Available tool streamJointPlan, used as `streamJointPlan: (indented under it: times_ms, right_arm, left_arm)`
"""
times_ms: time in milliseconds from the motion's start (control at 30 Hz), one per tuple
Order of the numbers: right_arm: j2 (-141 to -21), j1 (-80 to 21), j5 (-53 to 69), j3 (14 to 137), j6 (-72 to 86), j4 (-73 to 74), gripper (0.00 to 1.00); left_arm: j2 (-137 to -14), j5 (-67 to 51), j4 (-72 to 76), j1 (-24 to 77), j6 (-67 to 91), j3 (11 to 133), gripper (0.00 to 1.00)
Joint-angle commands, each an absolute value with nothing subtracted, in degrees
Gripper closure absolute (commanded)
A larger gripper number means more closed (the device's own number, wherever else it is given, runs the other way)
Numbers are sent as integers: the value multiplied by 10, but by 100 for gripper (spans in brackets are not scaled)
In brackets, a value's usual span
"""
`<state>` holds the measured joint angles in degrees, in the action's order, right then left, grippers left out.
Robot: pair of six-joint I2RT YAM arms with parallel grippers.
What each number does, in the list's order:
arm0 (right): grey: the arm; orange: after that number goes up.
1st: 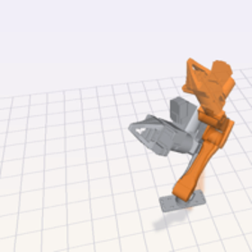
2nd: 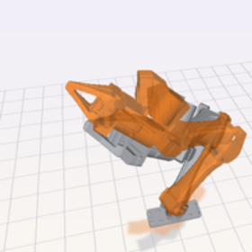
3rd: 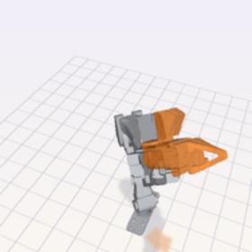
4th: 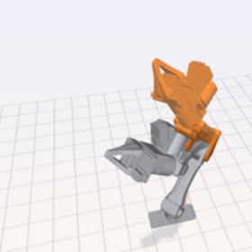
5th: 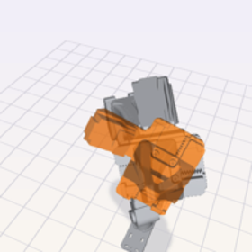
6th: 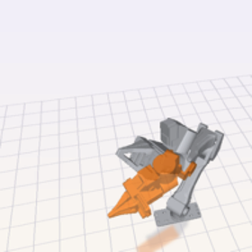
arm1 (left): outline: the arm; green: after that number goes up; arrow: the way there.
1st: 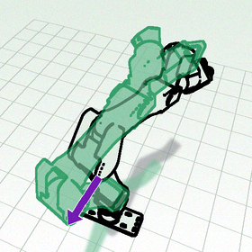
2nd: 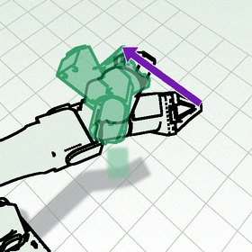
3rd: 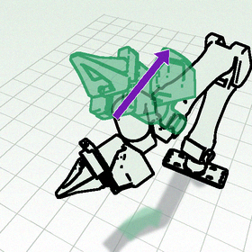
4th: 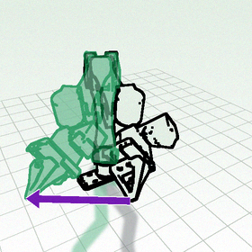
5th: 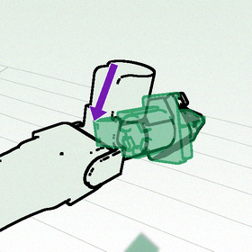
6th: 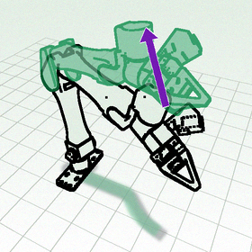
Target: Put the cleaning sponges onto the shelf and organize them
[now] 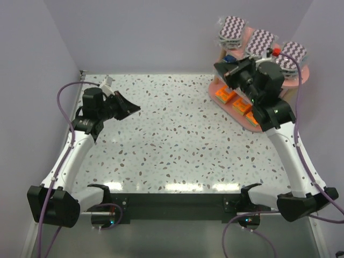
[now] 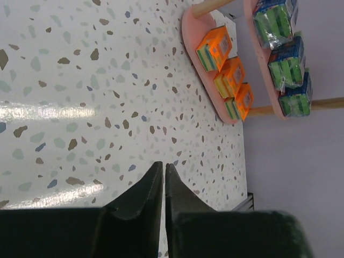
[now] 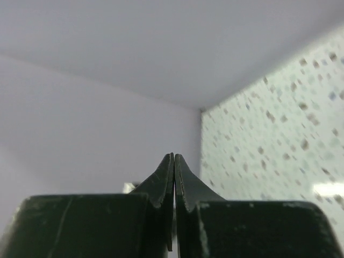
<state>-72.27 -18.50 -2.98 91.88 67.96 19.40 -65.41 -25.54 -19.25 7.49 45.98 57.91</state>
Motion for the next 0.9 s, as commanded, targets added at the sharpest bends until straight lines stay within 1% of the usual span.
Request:
streamJointPlan:
  times_ms: [0, 33, 67, 100, 133, 167, 233, 300, 467, 633, 867]
  right_arm:
    - [-650, -186, 123, 800, 521, 185, 100]
    - [-625, -186, 120, 729, 512, 182, 68]
    - [-572, -186, 112, 696, 502, 187, 56]
    - [-545, -186, 106, 668, 485, 192, 47]
    - [-521, -186, 89, 623, 478, 200, 28]
    - [-474, -186, 80, 605, 473, 228, 18]
    - [-434, -186, 68, 560, 463, 253, 2]
    - [-390, -186, 47, 537, 454, 303, 2]
    - [-354, -186, 32, 476, 438, 397, 2]
    - [-346, -186, 9, 412, 439, 432, 2]
    - [-319, -186, -28, 373, 460, 457, 2]
  left_arm:
    - [-643, -301, -130, 71, 416, 607, 80]
    - [-642, -298, -130, 71, 396, 618, 68]
    - [-640, -294, -141, 70, 386, 627, 41]
    - [-641, -291, -148, 70, 378, 634, 31]
    - [-642, -281, -158, 70, 361, 655, 18]
    - [-645, -279, -177, 70, 352, 665, 2]
    - [-650, -284, -192, 70, 327, 699, 0]
    - [-654, -283, -214, 70, 307, 729, 0]
    - [-650, -273, -237, 70, 277, 775, 0]
    - [-642, -278, -239, 70, 256, 813, 0]
    - [-637, -280, -244, 70, 253, 852, 0]
